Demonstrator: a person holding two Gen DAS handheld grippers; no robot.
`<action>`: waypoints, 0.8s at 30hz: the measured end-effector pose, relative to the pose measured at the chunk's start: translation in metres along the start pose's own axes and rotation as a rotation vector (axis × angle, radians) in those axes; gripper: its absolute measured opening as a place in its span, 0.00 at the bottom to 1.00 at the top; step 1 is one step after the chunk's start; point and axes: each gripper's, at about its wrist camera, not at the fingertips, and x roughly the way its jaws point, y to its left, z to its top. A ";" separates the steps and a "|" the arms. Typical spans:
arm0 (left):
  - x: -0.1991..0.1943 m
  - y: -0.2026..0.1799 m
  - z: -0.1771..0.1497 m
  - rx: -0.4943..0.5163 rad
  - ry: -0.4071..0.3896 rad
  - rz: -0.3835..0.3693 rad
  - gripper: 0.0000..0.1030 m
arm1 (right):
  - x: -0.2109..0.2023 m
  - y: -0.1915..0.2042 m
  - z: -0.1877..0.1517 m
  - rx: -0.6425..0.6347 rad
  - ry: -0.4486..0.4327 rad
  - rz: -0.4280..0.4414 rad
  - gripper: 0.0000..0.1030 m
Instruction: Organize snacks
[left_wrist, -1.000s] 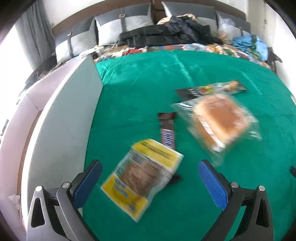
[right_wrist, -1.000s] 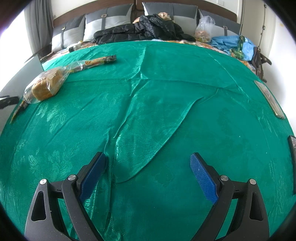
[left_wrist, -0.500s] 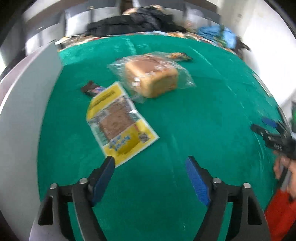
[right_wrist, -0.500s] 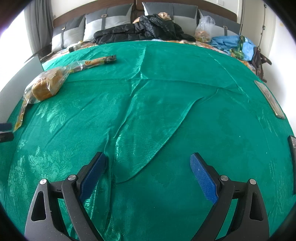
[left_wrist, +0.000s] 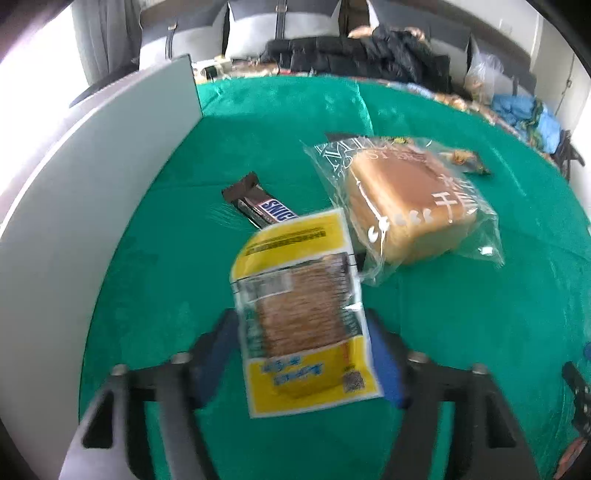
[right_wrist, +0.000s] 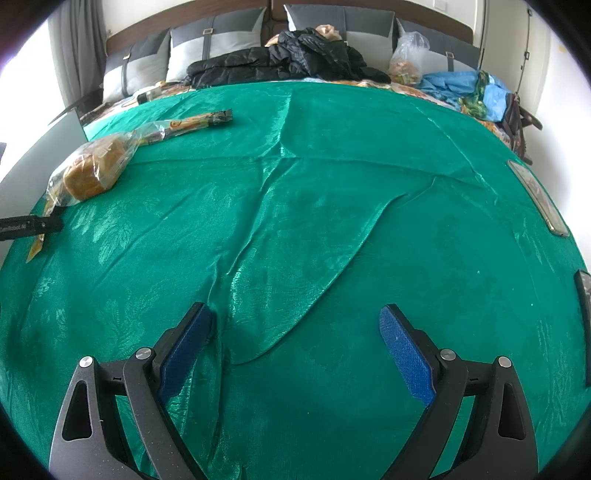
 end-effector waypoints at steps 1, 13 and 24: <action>-0.006 0.002 -0.007 0.009 0.000 -0.026 0.55 | 0.000 0.000 0.000 0.000 0.000 0.000 0.92; -0.052 0.009 -0.075 0.103 -0.025 -0.007 0.92 | 0.000 0.000 0.000 0.000 0.000 0.000 0.92; -0.034 0.012 -0.072 0.076 -0.073 -0.024 1.00 | 0.000 0.000 0.000 0.000 -0.001 0.000 0.92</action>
